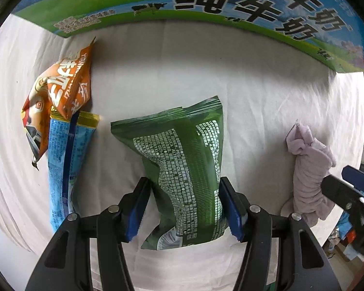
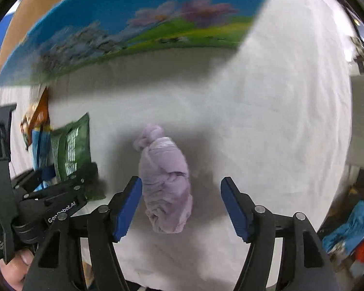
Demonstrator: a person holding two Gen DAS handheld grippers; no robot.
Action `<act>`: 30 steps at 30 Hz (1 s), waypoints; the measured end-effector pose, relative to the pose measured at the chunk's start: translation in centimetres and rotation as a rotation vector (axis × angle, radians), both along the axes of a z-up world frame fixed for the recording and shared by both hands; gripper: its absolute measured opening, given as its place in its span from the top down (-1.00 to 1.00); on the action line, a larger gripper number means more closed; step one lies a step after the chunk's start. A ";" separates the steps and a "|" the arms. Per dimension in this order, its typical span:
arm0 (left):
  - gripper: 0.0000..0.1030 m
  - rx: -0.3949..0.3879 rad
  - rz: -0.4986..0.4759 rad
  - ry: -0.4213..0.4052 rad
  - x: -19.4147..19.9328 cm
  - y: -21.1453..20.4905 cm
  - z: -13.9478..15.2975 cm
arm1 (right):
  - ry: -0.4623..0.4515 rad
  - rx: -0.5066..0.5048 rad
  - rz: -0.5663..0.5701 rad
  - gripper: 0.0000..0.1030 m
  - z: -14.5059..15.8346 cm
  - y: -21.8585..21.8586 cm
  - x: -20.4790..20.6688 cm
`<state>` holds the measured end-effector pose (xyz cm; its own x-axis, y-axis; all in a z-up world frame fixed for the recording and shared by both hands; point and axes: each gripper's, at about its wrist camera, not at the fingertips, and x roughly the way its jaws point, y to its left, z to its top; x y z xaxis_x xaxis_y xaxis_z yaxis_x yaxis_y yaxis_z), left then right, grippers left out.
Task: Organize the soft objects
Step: 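Grasp the green chip bag with left tool while right tool grasps the lilac towel, then carry the green bag and lilac towel into the box and release both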
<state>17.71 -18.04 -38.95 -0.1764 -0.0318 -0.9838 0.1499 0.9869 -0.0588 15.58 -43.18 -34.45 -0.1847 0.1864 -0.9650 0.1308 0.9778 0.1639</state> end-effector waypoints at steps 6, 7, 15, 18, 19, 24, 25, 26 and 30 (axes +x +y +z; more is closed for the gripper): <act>0.12 -0.005 -0.008 -0.017 -0.5 -0.8 1.3 | 0.084 0.081 -0.037 -0.35 -4.3 2.4 -0.5; 0.18 -0.008 -0.006 -0.019 -0.6 -0.8 1.4 | 0.089 0.077 -0.056 -0.33 -4.7 2.2 -0.8; 0.29 -0.056 0.006 -0.027 -1.5 -0.8 4.3 | 0.044 0.035 -0.035 0.20 -3.0 3.4 -1.0; 0.29 -0.075 0.009 -0.043 -1.8 -0.7 6.1 | 0.012 0.064 -0.029 0.20 -0.5 3.2 -1.6; 0.29 -0.084 0.009 -0.052 -1.9 -0.7 6.9 | -0.003 0.076 -0.028 0.20 0.7 2.9 -1.4; 0.29 -0.144 0.000 -0.116 -2.3 -0.7 12.4 | -0.087 0.138 -0.024 0.20 7.2 1.3 -0.7; 0.29 -0.152 -0.003 -0.131 -2.2 -0.7 13.5 | -0.102 0.148 -0.025 0.20 8.2 0.6 -0.8; 0.29 -0.164 -0.004 -0.151 -2.1 -0.6 14.7 | -0.121 0.161 -0.027 0.20 9.6 0.2 -0.6; 0.29 -0.216 0.004 -0.226 -0.4 -0.2 19.7 | -0.194 0.190 -0.037 0.21 14.3 0.4 0.6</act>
